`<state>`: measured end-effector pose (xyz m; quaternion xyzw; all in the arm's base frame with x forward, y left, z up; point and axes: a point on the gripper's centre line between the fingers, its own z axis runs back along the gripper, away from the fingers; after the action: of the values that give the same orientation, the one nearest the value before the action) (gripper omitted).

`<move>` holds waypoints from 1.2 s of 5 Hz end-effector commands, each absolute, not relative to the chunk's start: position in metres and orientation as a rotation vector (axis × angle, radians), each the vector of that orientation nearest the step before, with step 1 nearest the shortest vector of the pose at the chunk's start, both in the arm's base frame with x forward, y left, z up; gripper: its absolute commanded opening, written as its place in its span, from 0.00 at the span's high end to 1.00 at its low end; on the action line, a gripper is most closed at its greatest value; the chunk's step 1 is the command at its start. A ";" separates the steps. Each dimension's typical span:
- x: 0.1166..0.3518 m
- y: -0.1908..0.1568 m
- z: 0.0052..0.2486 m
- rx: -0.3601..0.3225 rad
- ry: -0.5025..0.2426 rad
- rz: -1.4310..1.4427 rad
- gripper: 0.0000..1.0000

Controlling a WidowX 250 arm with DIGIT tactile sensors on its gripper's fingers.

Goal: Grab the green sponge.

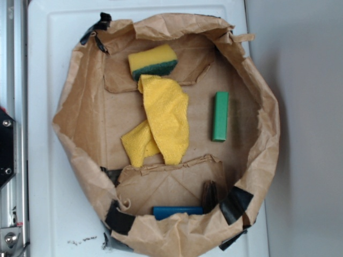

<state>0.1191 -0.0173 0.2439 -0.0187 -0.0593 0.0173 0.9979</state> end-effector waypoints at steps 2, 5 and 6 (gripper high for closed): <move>0.150 -0.018 0.235 -0.034 -0.151 0.105 0.00; 0.220 0.031 0.209 0.019 -0.181 0.312 0.00; 0.220 0.031 0.209 0.019 -0.181 0.312 0.00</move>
<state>0.2164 0.0242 0.1953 0.0088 -0.0619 0.1468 0.9872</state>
